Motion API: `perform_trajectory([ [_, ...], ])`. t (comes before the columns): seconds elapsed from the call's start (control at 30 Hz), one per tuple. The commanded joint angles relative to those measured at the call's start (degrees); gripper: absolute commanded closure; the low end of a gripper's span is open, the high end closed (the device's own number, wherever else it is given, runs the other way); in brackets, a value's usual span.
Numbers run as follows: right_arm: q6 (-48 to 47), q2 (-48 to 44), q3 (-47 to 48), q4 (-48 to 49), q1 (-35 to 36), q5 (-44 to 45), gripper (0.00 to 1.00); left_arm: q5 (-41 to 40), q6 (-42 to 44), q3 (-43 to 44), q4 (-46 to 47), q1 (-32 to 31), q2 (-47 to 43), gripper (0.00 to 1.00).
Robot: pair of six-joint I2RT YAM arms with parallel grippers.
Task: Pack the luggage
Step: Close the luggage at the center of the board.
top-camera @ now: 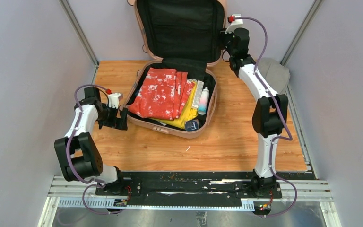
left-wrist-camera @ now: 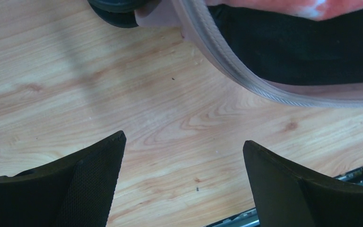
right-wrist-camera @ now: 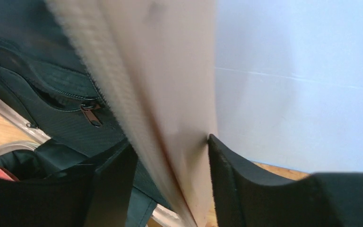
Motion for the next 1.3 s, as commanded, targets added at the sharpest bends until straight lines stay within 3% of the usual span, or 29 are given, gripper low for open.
perform_trajectory([
  [0.0,1.69,-4.35,-8.04,9.65,-0.53,-7.72,0.52,-1.89,-4.11,-1.43,6.59,0.32,1.62,0.00],
  [0.13,1.91,-8.77,-15.82,12.67,-0.42,-11.53,0.69,-2.61,-6.48,-1.08,8.73,0.30,3.44,0.00],
  [0.5,-0.92,-23.45,-37.24,16.05,2.07,-14.44,0.82,-2.88,-10.65,-2.25,12.17,0.36,4.24,0.00],
  [0.7,0.98,-28.67,-46.98,17.02,2.16,-13.48,0.84,-2.91,-9.97,-2.42,10.75,0.36,2.62,0.00],
  [0.97,5.47,-36.57,-57.60,14.76,2.15,-9.96,0.72,-5.13,-7.75,-3.52,6.37,0.89,-4.08,0.00],
  [1.13,8.57,-43.16,-64.43,11.04,2.07,-6.86,0.59,-10.42,-3.36,-7.21,4.82,2.96,-9.68,0.00],
  [1.27,12.16,-48.23,-69.81,9.36,2.08,-1.86,0.55,-14.47,0.63,-9.10,4.28,4.65,-12.44,0.00],
])
